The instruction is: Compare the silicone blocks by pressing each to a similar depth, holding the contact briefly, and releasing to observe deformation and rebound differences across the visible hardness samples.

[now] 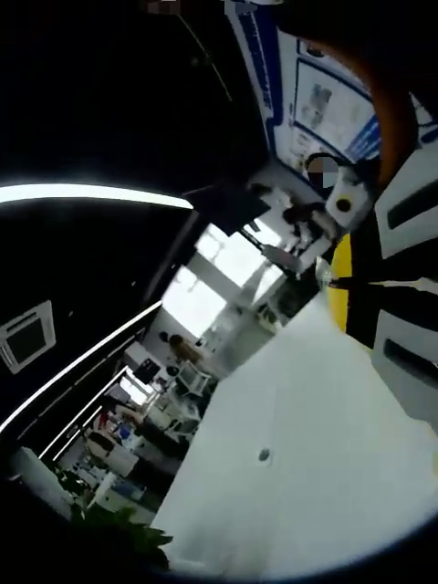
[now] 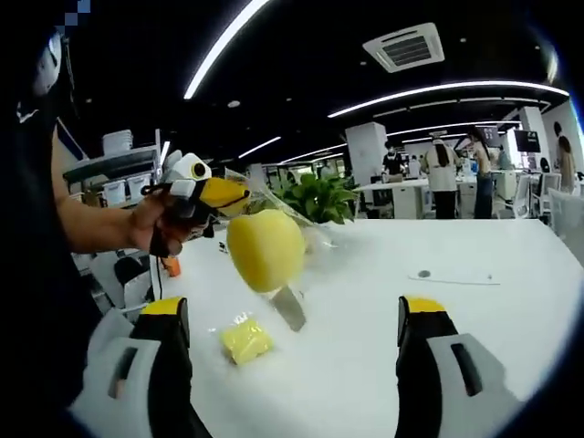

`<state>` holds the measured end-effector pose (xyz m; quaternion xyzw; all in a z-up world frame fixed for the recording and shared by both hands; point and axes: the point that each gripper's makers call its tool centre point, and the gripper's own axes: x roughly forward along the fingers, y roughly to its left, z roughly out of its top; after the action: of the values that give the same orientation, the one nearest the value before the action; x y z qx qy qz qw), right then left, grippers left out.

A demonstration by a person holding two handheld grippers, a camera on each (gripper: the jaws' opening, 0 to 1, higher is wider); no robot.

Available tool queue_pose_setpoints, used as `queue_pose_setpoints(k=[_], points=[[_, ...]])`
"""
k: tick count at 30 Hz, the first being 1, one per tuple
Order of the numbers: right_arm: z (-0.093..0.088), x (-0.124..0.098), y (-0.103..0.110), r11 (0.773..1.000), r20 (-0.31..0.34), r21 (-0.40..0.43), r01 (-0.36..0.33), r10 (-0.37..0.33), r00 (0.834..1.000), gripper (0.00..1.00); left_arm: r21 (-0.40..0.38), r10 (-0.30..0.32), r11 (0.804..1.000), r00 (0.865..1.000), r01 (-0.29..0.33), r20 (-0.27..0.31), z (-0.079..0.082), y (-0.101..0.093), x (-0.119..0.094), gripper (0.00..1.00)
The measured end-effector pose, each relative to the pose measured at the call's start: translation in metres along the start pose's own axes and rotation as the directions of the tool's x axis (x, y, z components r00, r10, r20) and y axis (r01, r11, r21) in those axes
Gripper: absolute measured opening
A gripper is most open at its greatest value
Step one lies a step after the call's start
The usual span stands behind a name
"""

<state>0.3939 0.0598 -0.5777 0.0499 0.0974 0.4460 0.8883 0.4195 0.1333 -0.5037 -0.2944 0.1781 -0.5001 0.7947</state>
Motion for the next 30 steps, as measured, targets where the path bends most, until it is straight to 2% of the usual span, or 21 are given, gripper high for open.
queue_pose_setpoints(k=[10, 16, 19, 21, 25, 30], points=[[0.022, 0.022, 0.019, 0.997, 0.057, 0.005, -0.071, 0.07, 0.996, 0.75, -0.024, -0.054, 0.998, 0.998, 0.054, 0.013, 0.007, -0.021, -0.004, 0.0], [0.038, 0.025, 0.029, 0.992, 0.107, 0.007, -0.124, 0.122, 0.987, 0.69, -0.05, -0.084, 0.995, 0.996, 0.085, 0.01, 0.007, -0.032, -0.009, 0.0], [0.045, 0.027, 0.033, 0.99, 0.123, -0.021, -0.136, 0.138, 0.983, 0.66, -0.051, -0.1, 0.994, 0.995, 0.1, 0.013, 0.008, -0.036, -0.011, 0.0], [0.047, 0.027, 0.039, 0.985, 0.128, -0.03, -0.168, 0.17, 0.977, 0.59, -0.051, -0.11, 0.993, 0.994, 0.11, 0.012, 0.008, -0.039, -0.012, 0.0], [0.049, 0.03, 0.045, 0.98, 0.13, -0.041, -0.197, 0.2, 0.971, 0.54, -0.04, -0.117, 0.992, 0.993, 0.118, 0.011, 0.008, -0.046, -0.013, 0.0], [0.047, 0.031, 0.049, 0.974, 0.106, -0.067, -0.219, 0.225, 0.969, 0.4, -0.041, -0.13, 0.991, 0.991, 0.13, 0.014, 0.011, -0.05, -0.015, 0.0]])
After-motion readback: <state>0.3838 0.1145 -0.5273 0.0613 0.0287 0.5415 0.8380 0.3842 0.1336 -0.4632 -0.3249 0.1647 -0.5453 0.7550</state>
